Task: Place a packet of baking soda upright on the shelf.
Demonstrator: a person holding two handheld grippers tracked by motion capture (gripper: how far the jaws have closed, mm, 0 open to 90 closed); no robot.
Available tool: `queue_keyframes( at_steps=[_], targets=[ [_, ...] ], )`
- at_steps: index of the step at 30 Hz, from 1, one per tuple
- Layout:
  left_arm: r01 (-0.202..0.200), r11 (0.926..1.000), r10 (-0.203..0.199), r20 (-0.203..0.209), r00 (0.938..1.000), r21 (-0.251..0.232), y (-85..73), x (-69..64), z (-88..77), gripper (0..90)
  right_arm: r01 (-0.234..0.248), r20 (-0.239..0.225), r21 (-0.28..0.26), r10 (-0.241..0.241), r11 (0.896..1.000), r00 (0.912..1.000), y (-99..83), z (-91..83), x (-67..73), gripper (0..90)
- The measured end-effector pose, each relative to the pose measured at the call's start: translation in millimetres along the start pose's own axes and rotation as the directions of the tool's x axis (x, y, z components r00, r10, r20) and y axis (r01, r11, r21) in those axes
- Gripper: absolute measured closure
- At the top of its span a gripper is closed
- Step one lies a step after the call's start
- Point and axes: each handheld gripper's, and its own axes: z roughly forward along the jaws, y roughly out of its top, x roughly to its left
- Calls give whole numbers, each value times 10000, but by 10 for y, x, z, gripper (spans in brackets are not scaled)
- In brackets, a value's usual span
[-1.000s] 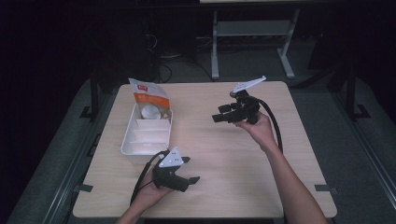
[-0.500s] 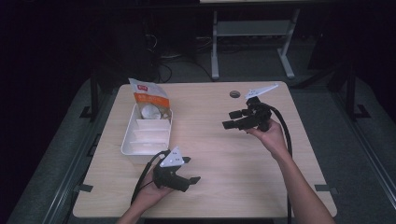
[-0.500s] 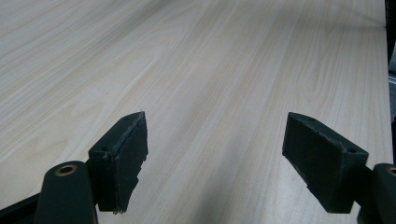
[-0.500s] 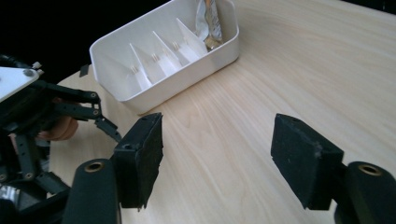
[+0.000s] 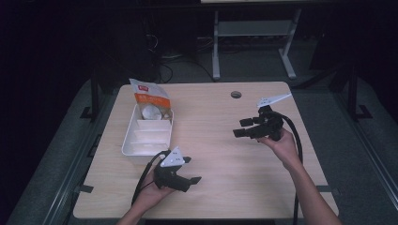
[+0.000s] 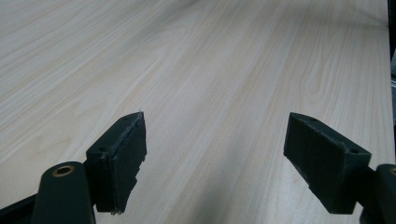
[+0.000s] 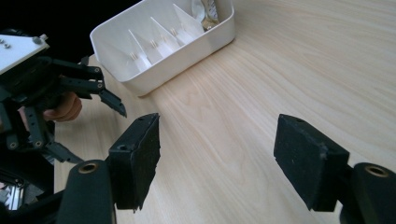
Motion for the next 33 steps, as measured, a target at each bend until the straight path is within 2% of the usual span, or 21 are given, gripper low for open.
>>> queue_keyframes(
  at_steps=[15,33],
  targets=[
    [58,10000,-58,-77,10000,-4,3,5,-1,196,-135,185,127,133,9998,9997,-267,-187,50,296],
    [100,9999,-99,-157,9998,15,3,10,-2,181,-408,185,178,405,9990,9990,-635,-313,120,287]
  ],
)
